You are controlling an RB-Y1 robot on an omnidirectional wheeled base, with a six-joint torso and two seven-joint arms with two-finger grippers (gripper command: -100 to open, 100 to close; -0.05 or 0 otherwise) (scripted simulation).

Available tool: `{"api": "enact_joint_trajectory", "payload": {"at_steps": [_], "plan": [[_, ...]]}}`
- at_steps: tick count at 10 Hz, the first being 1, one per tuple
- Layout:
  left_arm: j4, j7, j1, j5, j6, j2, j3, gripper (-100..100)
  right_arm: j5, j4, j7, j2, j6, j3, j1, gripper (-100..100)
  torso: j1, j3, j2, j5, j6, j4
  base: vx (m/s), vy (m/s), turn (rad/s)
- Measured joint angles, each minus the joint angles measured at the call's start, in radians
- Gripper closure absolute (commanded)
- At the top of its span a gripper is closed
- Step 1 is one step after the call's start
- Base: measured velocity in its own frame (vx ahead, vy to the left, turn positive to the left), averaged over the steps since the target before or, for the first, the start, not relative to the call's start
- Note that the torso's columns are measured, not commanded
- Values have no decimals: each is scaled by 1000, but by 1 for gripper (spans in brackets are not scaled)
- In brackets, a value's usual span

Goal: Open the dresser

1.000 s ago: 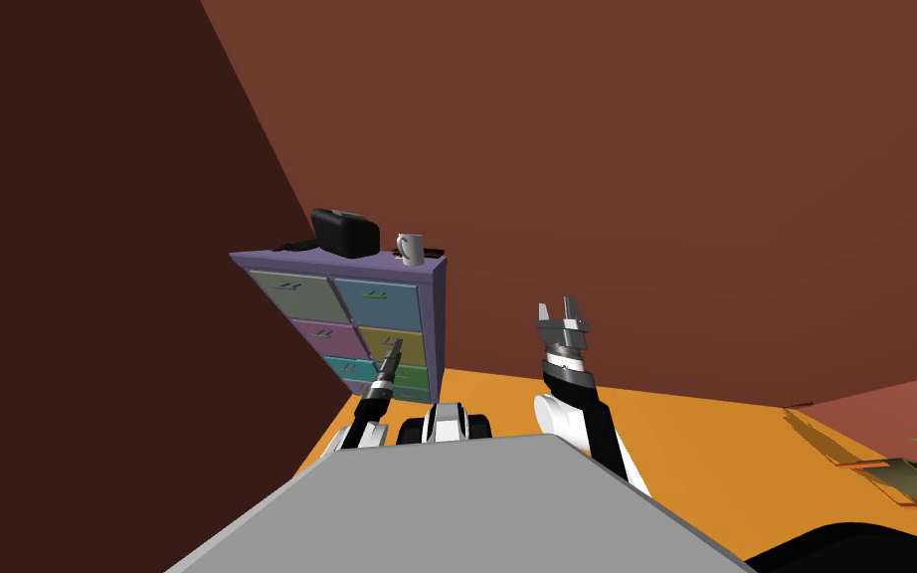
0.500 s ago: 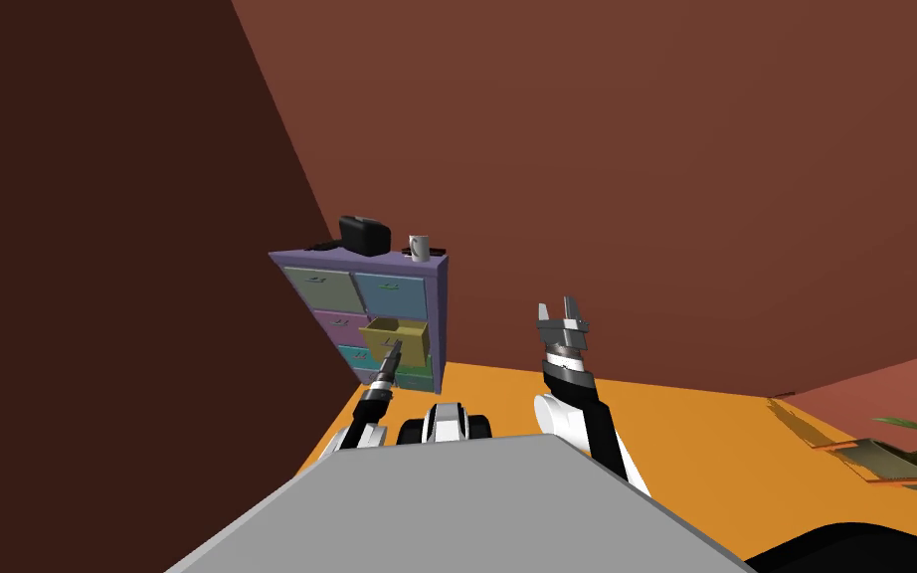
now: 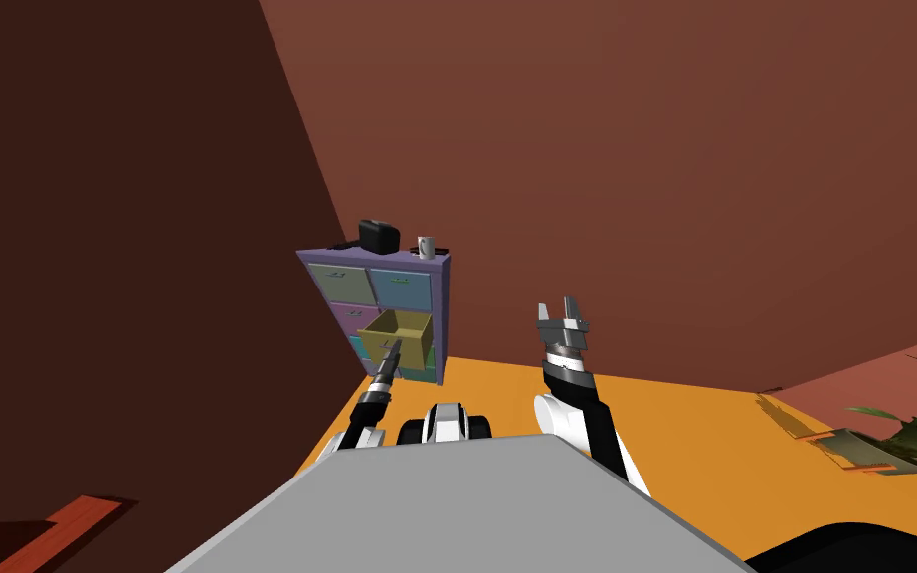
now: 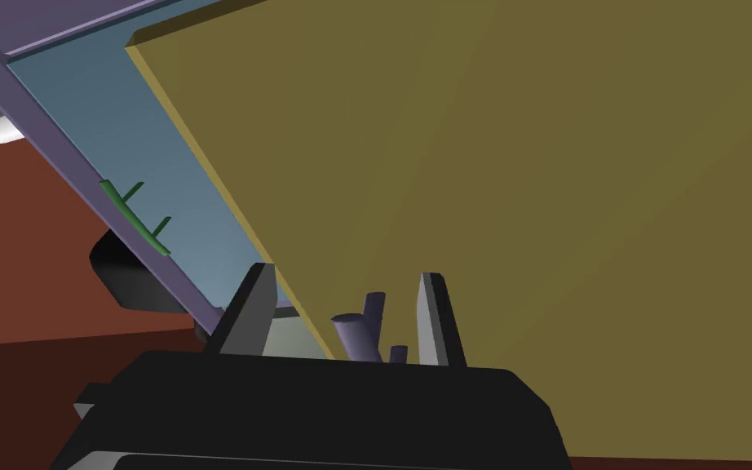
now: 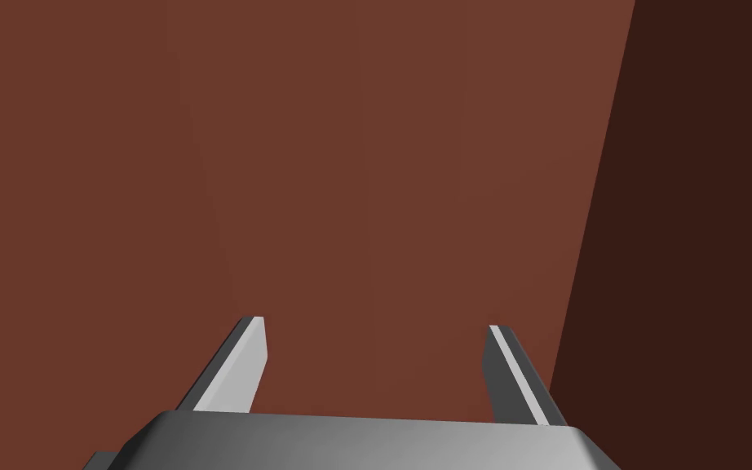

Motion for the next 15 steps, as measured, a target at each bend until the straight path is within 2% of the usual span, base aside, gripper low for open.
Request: {"api": "enact_joint_trajectory", "payload": {"at_steps": [9,10,15], "plan": [[-241,10,77,-2,183,12,-23,-100,0,0,0,0,0,0,0,0,-2,4,9,-4,-1,6,7,2,-19],[-242,11,78,-2,188,12,-24,0,0,0,0,0,0,0,0,0,-2,4,8,-3,-1,5,0,0,0],[-238,11,81,-2,192,12,-23,0,0,0,0,0,0,0,0,0,-1,3,5,-1,0,2,0,0,0]]}}
